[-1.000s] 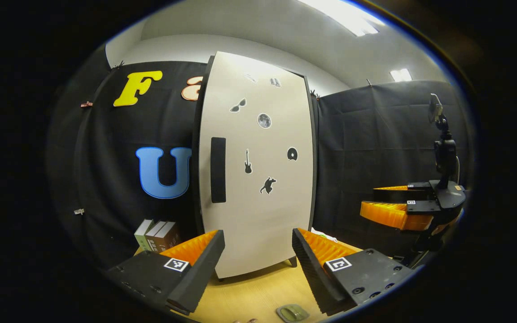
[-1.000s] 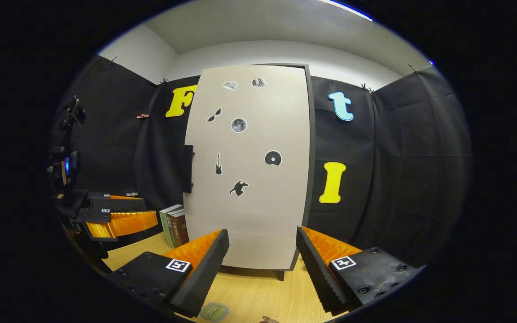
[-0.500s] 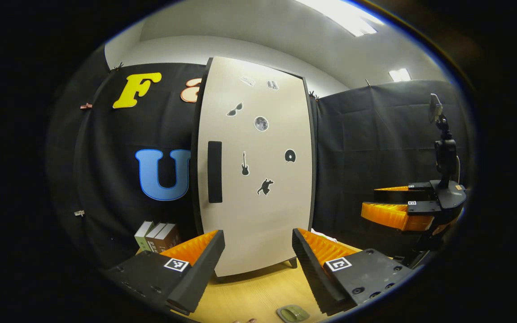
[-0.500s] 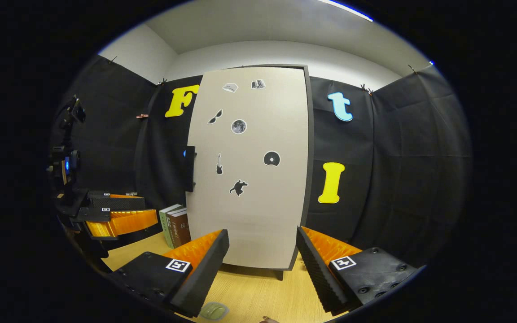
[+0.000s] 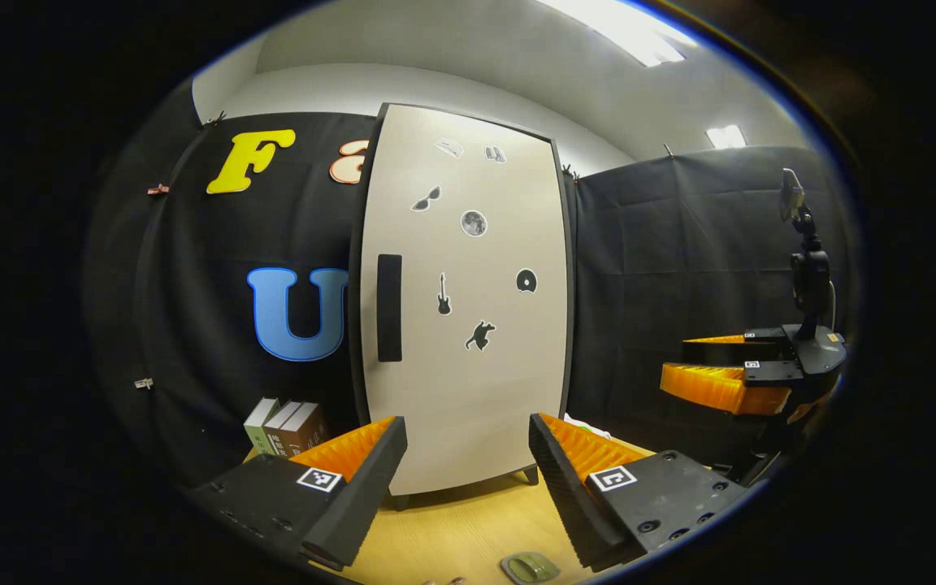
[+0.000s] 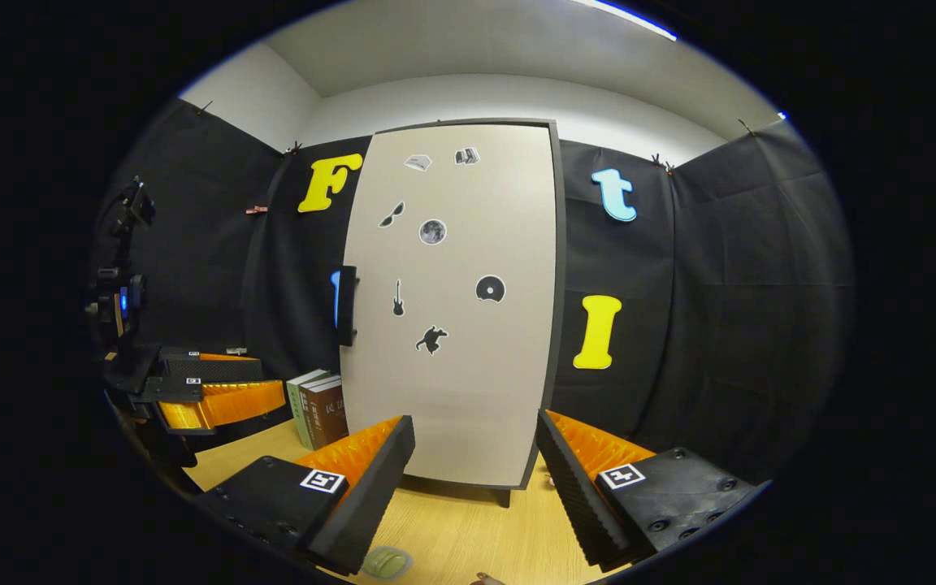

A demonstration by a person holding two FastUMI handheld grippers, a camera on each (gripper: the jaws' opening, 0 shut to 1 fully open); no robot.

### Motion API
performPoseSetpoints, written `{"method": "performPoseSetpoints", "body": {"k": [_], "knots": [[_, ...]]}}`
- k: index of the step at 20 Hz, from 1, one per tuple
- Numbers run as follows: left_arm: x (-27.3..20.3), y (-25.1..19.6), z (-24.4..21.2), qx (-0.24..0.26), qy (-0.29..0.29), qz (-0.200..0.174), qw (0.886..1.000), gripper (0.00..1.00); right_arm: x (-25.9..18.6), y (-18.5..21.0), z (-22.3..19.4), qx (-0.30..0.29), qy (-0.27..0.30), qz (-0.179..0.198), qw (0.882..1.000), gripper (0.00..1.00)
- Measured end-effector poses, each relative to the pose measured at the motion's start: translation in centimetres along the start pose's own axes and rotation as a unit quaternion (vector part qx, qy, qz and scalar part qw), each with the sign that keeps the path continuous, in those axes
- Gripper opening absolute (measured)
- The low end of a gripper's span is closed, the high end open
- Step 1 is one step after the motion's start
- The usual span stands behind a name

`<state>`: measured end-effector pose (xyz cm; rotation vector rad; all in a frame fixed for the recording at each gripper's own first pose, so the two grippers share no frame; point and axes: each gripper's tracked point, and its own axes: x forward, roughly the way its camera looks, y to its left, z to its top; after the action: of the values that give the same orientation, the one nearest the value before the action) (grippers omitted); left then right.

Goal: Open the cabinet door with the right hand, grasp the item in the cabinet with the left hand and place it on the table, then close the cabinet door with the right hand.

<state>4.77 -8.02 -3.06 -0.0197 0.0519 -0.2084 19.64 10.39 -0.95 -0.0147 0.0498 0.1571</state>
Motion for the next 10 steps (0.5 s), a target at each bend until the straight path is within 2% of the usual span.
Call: {"method": "performPoseSetpoints", "body": {"k": [10], "knots": [[-0.09, 0.11, 0.10, -0.002, 0.000, 0.000, 1.000, 0.94, -0.08, 0.06, -0.01, -0.003, 0.001, 0.001, 1.000, 0.97]]}}
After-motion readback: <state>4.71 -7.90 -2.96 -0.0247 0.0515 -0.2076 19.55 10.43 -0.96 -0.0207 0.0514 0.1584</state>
